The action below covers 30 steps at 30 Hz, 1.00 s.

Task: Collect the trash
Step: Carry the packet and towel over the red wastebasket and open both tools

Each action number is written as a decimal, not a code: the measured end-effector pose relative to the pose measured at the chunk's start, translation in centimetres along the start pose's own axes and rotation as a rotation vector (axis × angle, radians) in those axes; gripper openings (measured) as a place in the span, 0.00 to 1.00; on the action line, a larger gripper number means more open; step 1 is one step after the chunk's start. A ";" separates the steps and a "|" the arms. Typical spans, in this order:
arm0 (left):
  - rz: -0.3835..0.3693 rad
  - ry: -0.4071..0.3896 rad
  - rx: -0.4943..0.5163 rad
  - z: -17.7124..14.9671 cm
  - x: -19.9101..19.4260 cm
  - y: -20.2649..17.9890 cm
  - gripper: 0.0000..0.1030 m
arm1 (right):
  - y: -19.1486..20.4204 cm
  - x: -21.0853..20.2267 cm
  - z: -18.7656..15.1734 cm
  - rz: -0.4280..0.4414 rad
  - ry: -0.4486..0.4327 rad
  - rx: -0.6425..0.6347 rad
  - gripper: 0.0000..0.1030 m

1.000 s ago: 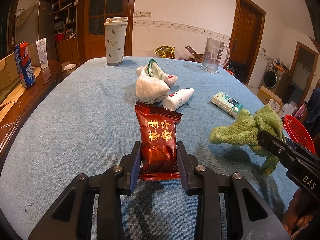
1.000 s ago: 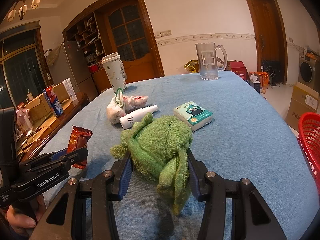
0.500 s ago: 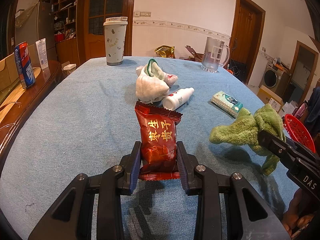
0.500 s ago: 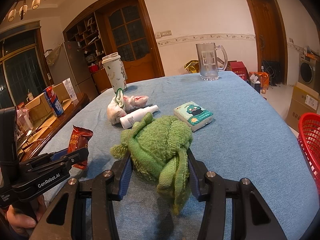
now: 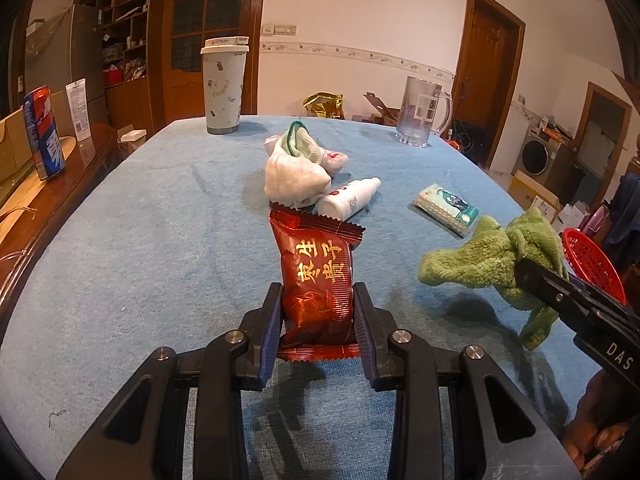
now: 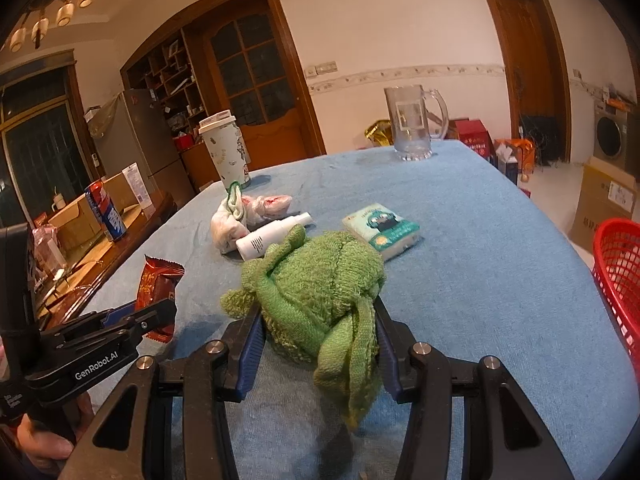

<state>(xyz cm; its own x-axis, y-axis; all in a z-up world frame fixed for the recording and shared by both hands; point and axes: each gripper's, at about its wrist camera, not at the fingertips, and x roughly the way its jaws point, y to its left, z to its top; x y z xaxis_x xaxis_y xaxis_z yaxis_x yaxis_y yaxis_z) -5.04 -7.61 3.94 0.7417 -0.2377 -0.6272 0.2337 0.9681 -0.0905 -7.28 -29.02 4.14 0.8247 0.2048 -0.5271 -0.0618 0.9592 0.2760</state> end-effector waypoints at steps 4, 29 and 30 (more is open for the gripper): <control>-0.028 0.033 -0.004 0.1 0.4 -0.1 0.32 | -0.9 -0.4 -0.1 0.013 0.033 0.022 0.52; -0.304 0.088 0.225 3.0 -1.1 -16.3 0.32 | -16.9 -12.8 0.2 -0.171 -0.139 0.331 0.52; -0.321 0.091 0.242 3.1 -1.1 -17.4 0.32 | -17.8 -13.5 0.3 -0.187 -0.151 0.347 0.52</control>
<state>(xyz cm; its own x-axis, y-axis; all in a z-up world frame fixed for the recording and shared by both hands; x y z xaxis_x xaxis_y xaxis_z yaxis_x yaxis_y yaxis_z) -8.01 -24.46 8.60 0.5510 -0.5057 -0.6638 0.5934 0.7968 -0.1145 -17.15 -48.95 6.56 0.8786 -0.0222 -0.4771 0.2682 0.8495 0.4544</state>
